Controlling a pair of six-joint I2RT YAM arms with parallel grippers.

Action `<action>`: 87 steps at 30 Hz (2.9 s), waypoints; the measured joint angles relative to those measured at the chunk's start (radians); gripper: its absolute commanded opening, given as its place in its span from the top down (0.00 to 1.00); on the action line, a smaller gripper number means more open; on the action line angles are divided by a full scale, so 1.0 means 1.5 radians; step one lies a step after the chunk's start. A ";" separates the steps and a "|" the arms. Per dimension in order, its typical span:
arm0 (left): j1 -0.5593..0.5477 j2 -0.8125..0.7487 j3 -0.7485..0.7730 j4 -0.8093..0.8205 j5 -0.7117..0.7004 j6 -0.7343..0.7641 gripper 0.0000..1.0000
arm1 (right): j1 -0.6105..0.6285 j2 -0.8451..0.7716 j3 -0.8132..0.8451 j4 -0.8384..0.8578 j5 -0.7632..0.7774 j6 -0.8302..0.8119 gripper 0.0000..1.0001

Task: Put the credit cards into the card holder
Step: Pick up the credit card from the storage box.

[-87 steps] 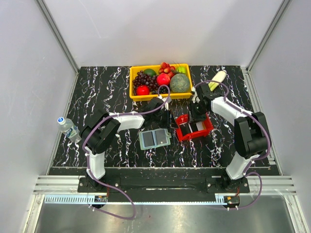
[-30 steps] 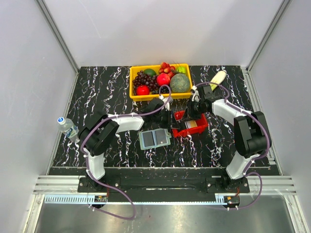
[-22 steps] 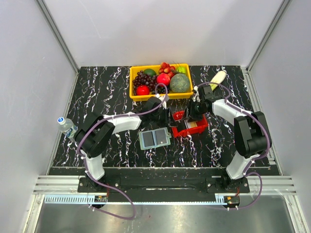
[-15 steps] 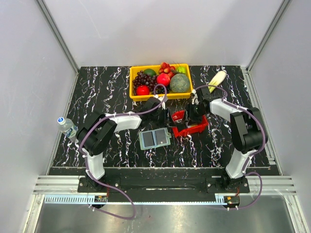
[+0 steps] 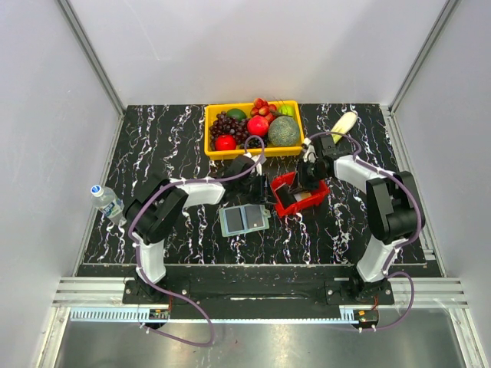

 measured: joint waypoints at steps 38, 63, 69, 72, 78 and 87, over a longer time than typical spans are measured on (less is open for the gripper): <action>-0.018 0.010 0.000 0.007 0.013 -0.008 0.70 | 0.042 -0.013 0.008 -0.014 -0.099 -0.045 0.81; -0.015 0.010 0.000 0.006 0.016 -0.010 0.70 | 0.039 -0.013 0.010 -0.004 -0.120 -0.037 0.84; -0.013 0.010 -0.001 0.005 0.018 -0.010 0.70 | 0.038 -0.013 0.008 0.006 -0.128 -0.027 0.88; -0.011 0.010 -0.001 0.005 0.019 -0.010 0.70 | 0.035 -0.013 0.001 0.021 -0.135 -0.014 0.90; -0.010 0.010 -0.001 0.006 0.019 -0.010 0.70 | 0.024 -0.014 -0.014 0.044 -0.143 0.014 0.95; -0.010 0.010 -0.004 0.011 0.018 -0.010 0.71 | -0.004 -0.044 -0.049 0.077 -0.117 0.061 0.94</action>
